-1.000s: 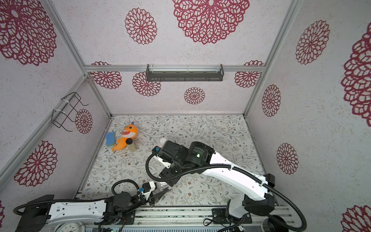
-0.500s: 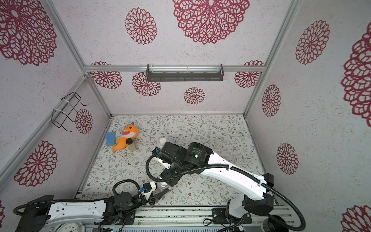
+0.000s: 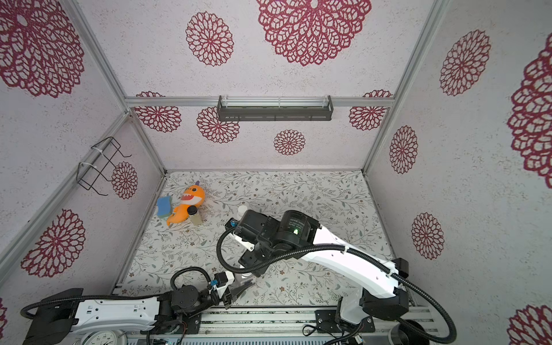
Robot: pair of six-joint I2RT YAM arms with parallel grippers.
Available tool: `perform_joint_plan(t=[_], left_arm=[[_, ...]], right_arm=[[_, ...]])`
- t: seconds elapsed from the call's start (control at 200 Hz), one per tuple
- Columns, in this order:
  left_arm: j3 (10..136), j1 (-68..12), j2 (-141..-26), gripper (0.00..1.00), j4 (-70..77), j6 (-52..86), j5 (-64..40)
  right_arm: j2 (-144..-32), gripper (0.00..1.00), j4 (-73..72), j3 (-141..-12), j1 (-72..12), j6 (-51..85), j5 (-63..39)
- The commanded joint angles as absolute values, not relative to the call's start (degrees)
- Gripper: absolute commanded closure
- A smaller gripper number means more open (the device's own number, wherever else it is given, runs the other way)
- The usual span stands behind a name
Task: Screw on the bottle caps
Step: Screw the bottle cap onto the plastic bottle.
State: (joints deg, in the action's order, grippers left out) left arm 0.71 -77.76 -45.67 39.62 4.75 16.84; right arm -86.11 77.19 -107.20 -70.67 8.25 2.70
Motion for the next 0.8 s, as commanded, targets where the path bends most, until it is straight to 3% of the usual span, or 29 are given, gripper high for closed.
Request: perform_joint_plan(t=[0.0,0.265,0.796], left_arm=[[1.6,-77.6,-47.0,0.61,40.1,4.0,14.8],[1.5,-77.8,-47.6,0.61,41.0,4.1,13.6],[1.4,-78.0,-48.6,0.62,41.9,4.1,13.7]], right_arm=[[-82.0,0.30,77.8,-105.4,-74.0,2.8,3.9],[-79.4,0.31,76.4,-98.0,-74.4,-0.9,4.5],[-83.5,0.31,73.3,-96.9,-74.4,-2.8,5.9]])
